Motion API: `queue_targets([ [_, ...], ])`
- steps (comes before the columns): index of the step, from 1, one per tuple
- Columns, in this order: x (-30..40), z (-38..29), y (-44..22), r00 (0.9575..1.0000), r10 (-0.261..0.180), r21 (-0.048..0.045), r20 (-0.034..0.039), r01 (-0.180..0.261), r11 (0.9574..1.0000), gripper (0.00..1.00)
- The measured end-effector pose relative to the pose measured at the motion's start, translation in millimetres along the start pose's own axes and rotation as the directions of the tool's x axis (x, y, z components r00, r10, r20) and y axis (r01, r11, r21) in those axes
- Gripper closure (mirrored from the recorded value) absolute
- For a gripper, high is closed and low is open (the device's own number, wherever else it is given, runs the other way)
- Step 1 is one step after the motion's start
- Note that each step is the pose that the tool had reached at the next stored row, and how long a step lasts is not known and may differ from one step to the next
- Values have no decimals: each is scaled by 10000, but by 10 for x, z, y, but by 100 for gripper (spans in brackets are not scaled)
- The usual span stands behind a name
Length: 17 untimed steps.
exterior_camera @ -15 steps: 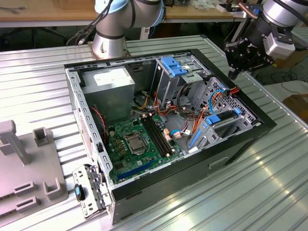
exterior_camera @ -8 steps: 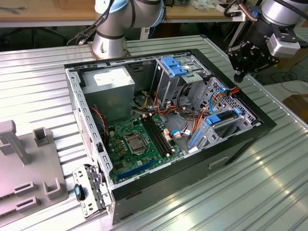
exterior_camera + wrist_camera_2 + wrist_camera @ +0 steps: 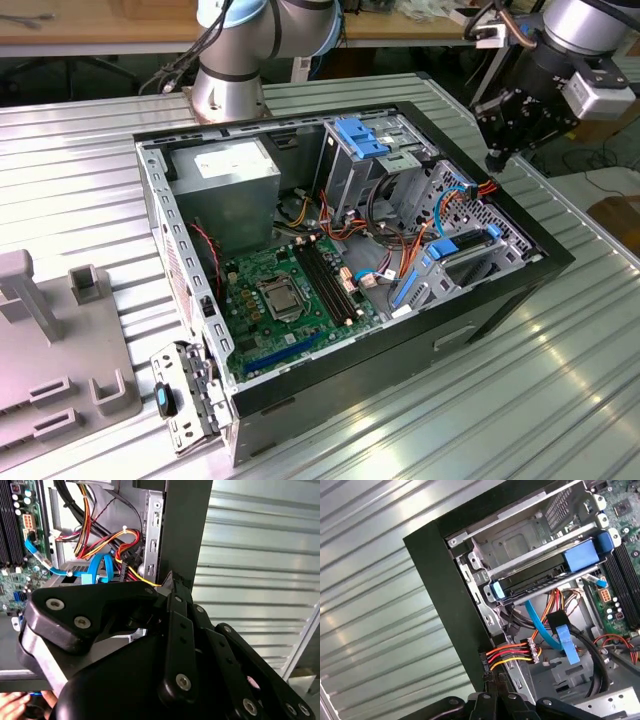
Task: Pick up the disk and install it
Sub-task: 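Insert the first disk wire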
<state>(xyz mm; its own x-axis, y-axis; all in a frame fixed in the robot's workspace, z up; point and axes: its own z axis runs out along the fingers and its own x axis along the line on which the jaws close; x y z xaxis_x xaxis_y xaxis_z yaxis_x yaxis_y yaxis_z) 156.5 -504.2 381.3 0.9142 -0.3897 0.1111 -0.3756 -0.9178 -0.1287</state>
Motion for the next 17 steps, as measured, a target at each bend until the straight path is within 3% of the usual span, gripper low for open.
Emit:
queue_targets([
  [5, 0, 1, 1, 9984, -524, -276, -205, 518, 9983, 89],
  [10, -1, 9, 2, 9886, -1504, -181, -107, 1502, 9885, 89],
  [12, -1, 14, 3, 9800, -1986, -129, -74, 1985, 9800, 88],
  [13, 1, 16, 7, 9774, -2112, -134, -114, 2111, 9774, 82],
  [15, 2, 19, 13, 9754, -2191, -169, -227, 2188, 9756, 82],
  [17, 3, 18, 14, 9740, -2235, -321, -382, 2223, 9744, 81],
])
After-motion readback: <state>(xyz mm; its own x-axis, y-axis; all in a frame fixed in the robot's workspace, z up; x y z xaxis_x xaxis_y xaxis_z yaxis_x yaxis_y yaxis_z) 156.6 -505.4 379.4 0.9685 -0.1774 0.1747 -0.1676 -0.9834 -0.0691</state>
